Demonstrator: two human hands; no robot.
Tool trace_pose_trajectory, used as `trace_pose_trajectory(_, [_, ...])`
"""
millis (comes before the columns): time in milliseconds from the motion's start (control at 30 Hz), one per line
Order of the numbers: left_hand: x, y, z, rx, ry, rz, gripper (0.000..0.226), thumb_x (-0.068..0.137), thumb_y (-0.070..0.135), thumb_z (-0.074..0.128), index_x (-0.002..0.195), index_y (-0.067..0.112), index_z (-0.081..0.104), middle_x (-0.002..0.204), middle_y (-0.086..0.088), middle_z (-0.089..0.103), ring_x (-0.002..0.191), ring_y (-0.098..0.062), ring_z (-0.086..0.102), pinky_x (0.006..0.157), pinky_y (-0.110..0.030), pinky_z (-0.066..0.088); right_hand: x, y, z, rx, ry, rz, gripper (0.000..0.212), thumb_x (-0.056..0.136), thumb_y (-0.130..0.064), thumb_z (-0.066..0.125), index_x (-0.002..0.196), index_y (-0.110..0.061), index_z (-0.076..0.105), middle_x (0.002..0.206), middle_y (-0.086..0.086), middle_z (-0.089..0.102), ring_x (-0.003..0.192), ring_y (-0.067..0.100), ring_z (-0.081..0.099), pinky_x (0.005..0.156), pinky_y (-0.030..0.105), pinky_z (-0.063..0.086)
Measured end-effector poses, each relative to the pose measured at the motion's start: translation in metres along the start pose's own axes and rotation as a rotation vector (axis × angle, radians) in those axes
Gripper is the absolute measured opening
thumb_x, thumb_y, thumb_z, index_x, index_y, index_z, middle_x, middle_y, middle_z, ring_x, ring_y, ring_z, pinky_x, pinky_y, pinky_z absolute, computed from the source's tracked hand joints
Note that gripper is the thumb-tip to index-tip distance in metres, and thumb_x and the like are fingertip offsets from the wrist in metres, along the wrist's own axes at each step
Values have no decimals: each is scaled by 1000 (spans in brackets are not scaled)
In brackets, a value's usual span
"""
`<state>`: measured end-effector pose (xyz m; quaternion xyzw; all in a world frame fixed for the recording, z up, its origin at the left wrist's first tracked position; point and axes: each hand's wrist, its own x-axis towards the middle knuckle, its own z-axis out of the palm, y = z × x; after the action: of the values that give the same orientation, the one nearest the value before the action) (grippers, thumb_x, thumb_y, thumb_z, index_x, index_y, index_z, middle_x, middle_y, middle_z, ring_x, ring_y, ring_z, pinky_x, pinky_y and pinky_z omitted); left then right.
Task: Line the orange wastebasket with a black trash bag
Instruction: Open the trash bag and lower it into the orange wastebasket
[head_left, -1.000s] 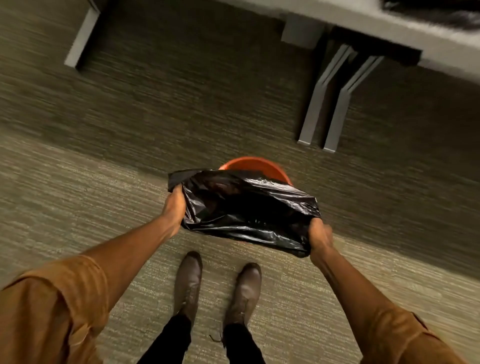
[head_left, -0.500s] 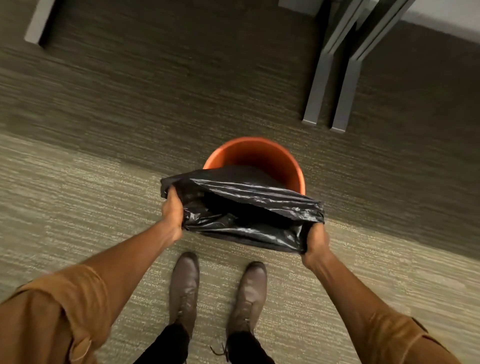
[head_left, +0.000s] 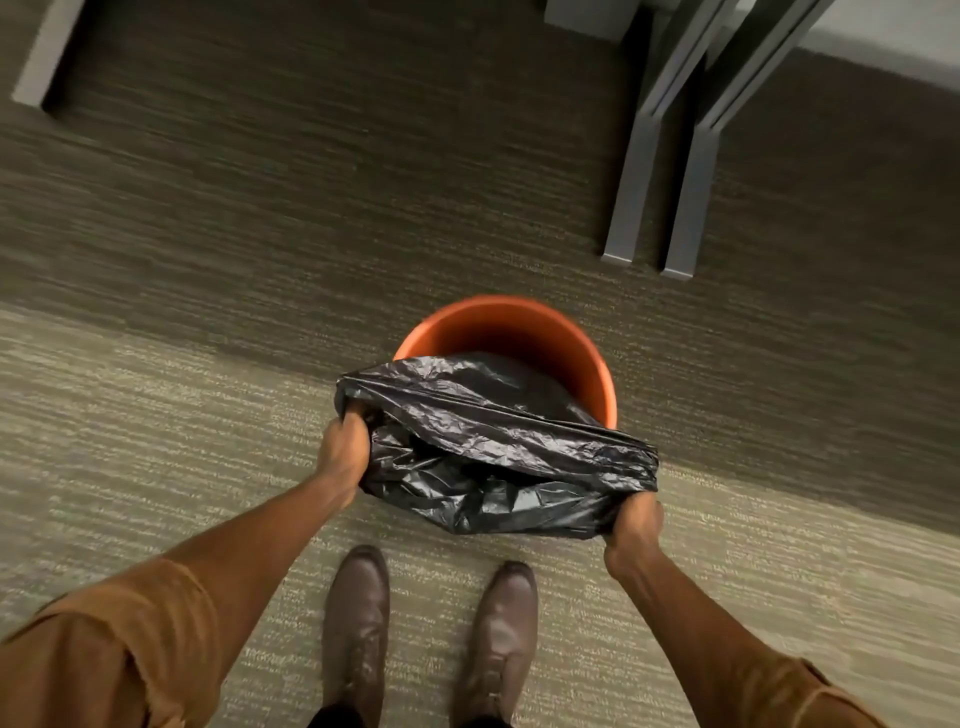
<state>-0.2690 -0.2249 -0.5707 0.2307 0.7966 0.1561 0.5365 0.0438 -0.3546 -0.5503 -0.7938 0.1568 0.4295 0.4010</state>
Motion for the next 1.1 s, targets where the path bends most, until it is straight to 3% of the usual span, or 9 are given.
trace_pose_trajectory(167, [24, 30, 6, 68, 31, 115, 43, 112, 36, 45, 112, 2, 71, 110, -24, 72, 90, -29, 64, 76, -41, 48, 25, -32, 8, -28, -23, 10, 20, 99, -15, 50, 99, -13, 70, 97, 7, 75, 86, 23, 68, 70, 35, 58])
trace_pose_trajectory(333, [31, 77, 9, 231, 18, 295, 26, 101, 28, 71, 81, 12, 74, 86, -13, 74, 83, -25, 64, 71, -37, 44, 45, -75, 9, -240, 51, -70, 12, 93, -6, 59, 82, -8, 64, 77, 6, 61, 61, 17, 49, 43, 24, 39])
trace_pose_trajectory(433, [31, 104, 12, 456, 129, 354, 14, 91, 24, 79, 81, 15, 74, 86, -6, 76, 84, -25, 67, 75, -38, 54, 53, -103, 11, -335, -2, -34, 18, 84, 2, 76, 72, -5, 65, 62, 5, 59, 44, 13, 43, 32, 17, 31])
trace_pose_trajectory(500, [28, 118, 14, 523, 190, 334, 13, 86, 24, 81, 77, 16, 74, 79, -2, 75, 76, -25, 68, 70, -35, 57, 53, -122, 15, -350, -60, 47, 22, 78, 8, 81, 71, -6, 66, 54, 3, 59, 36, 9, 45, 31, 14, 35])
trace_pose_trajectory(567, [26, 128, 19, 474, 178, 259, 14, 86, 17, 79, 73, 13, 74, 73, -4, 75, 67, -24, 69, 58, -31, 52, 52, -135, 22, -320, -133, 107, 16, 82, 9, 79, 81, -4, 69, 65, 5, 64, 44, 12, 59, 34, 16, 46])
trace_pose_trajectory(733, [21, 142, 32, 444, 128, 228, 11, 90, 10, 72, 89, 1, 78, 82, -12, 78, 65, -21, 70, 53, -30, 52, 48, -141, 36, -306, -225, 41, 8, 88, 1, 80, 95, 2, 77, 94, 17, 76, 71, 26, 74, 50, 30, 65])
trace_pose_trajectory(933, [15, 150, 35, 441, 38, 363, 16, 94, 0, 73, 101, 14, 77, 103, -3, 76, 95, -20, 71, 88, -37, 62, 42, -133, 55, -347, -163, -245, 6, 88, -4, 82, 86, -8, 78, 91, 14, 82, 63, 17, 76, 54, 29, 61])
trace_pose_trajectory(1000, [11, 155, 32, 434, 37, 435, 15, 92, 1, 76, 99, 15, 79, 101, -1, 77, 95, -18, 72, 90, -32, 60, 39, -135, 60, -415, -116, -348, 11, 86, -6, 79, 79, -15, 79, 89, 8, 83, 76, 21, 74, 68, 35, 61])
trace_pose_trajectory(1100, [14, 160, 28, 426, 31, 464, 8, 93, 8, 79, 99, 13, 81, 99, -4, 81, 93, -21, 76, 91, -35, 64, 40, -140, 67, -436, -108, -407, 17, 83, -5, 78, 76, -20, 81, 78, -8, 81, 80, 17, 70, 72, 30, 57])
